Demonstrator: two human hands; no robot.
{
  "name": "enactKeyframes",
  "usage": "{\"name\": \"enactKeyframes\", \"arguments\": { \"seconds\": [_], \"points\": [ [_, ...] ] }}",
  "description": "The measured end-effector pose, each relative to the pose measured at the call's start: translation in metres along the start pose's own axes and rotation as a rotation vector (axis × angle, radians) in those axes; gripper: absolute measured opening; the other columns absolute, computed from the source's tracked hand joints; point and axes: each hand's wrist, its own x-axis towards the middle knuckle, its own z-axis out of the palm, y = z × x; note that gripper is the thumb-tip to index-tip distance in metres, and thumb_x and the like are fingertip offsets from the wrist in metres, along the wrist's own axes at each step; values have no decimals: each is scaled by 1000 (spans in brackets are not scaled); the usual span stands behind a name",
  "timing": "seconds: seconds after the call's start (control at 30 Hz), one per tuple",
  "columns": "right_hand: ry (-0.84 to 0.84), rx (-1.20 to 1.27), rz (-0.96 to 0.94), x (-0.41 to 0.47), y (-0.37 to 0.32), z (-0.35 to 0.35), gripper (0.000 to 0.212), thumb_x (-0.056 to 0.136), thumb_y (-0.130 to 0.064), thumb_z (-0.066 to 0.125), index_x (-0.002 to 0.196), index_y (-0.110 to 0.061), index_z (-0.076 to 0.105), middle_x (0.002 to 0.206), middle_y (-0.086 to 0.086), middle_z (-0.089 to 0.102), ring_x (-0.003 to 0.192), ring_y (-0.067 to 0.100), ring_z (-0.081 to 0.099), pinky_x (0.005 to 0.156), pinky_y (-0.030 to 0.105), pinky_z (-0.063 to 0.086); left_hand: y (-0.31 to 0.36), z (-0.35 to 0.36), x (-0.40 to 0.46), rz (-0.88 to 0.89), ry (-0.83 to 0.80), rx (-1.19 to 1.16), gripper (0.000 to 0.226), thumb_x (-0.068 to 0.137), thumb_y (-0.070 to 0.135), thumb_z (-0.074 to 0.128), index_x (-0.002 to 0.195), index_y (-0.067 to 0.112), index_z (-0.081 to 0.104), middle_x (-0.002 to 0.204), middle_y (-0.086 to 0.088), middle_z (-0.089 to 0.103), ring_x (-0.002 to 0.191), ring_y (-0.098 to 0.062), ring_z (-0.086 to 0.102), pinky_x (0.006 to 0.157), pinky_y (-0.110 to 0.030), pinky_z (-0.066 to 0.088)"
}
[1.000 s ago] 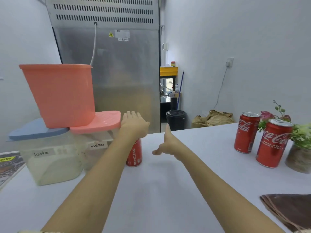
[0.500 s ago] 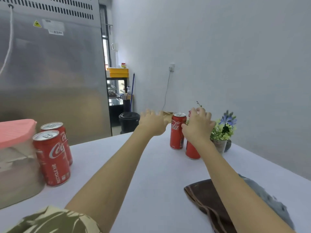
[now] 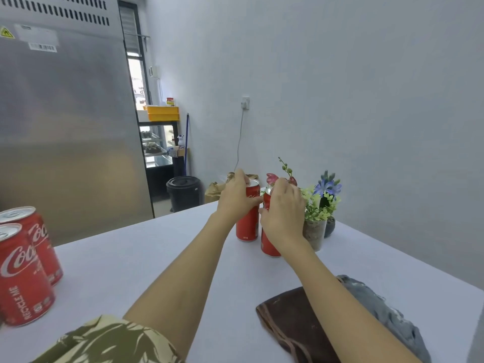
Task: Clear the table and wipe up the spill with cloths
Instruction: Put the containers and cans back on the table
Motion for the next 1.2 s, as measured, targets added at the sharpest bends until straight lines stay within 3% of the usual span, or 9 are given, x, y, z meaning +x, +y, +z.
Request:
{"name": "enactKeyframes", "arguments": {
  "seconds": [0.13, 0.23, 0.4, 0.53, 0.7, 0.83, 0.97, 1.07, 1.2],
  "points": [
    [14, 123, 1, -7, -5, 2, 48, 78, -7, 69, 118, -10, 43, 122, 11, 43, 119, 32, 41, 97, 46, 38, 0, -1, -4, -31, 60, -105, 50, 69, 20, 76, 102, 15, 39, 99, -6, 56, 87, -22, 53, 63, -26, 42],
    [-44, 209, 11, -9, -9, -1, 43, 78, 0, 63, 113, -14, 44, 112, 13, 35, 101, 32, 43, 81, 39, 45, 3, -11, -11, -55, 96, -164, 62, 64, 20, 81, 113, 19, 44, 96, 1, 52, 91, -19, 53, 72, -28, 45],
    [-103, 287, 13, -12, -27, -6, 31, 76, 0, 58, 88, -21, 38, 101, 8, 43, 92, 26, 38, 72, 33, 37, -5, -39, -25, -117, 159, -176, 64, 57, 24, 85, 112, 20, 53, 96, 1, 58, 94, -21, 58, 84, -36, 51],
    [-122, 464, -81, -16, -62, -9, 31, 71, -2, 64, 81, -19, 40, 96, 8, 54, 95, 28, 45, 68, 32, 34, -20, -86, -30, -146, 194, -97, 65, 59, 24, 86, 117, 17, 57, 115, -6, 60, 104, -21, 57, 87, -34, 50],
    [-199, 630, -178, -28, -113, -20, 37, 68, -5, 71, 75, -21, 38, 81, -2, 51, 89, 25, 50, 67, 31, 38, -46, -151, -47, -188, 98, 95, 66, 66, 23, 82, 126, 14, 57, 126, -4, 56, 114, -22, 53, 85, -29, 44],
    [-336, 687, -225, -47, -149, -12, 39, 68, -9, 76, 83, -16, 41, 90, 3, 54, 85, 20, 49, 59, 23, 39, -76, -183, -69, -255, 21, 240, 54, 70, 22, 78, 120, 16, 61, 124, -4, 59, 109, -20, 56, 77, -26, 42],
    [-449, 751, -240, -67, -176, 4, 43, 66, -7, 79, 87, -14, 42, 102, 6, 55, 96, 24, 53, 77, 36, 51, -97, -202, -85, -300, -26, 383, 42, 76, 14, 70, 117, 11, 63, 117, -8, 63, 103, -24, 60, 75, -28, 47],
    [-481, 776, -243, -77, -190, 14, 45, 67, -7, 79, 89, -16, 41, 107, 10, 55, 92, 24, 55, 74, 34, 51, -100, -212, -86, -285, -61, 570, 35, 80, 11, 63, 116, 11, 62, 116, -11, 62, 99, -27, 60, 73, -30, 47],
    [-487, 816, -198, -82, -198, 22, 64, 68, -15, 82, 115, -14, 39, 115, 5, 47, 98, 19, 49, 81, 27, 44, -101, -229, -89, -282, -90, 767, 38, 81, 15, 67, 118, 11, 60, 115, -11, 61, 99, -29, 60, 68, -32, 44]
  ]
}}
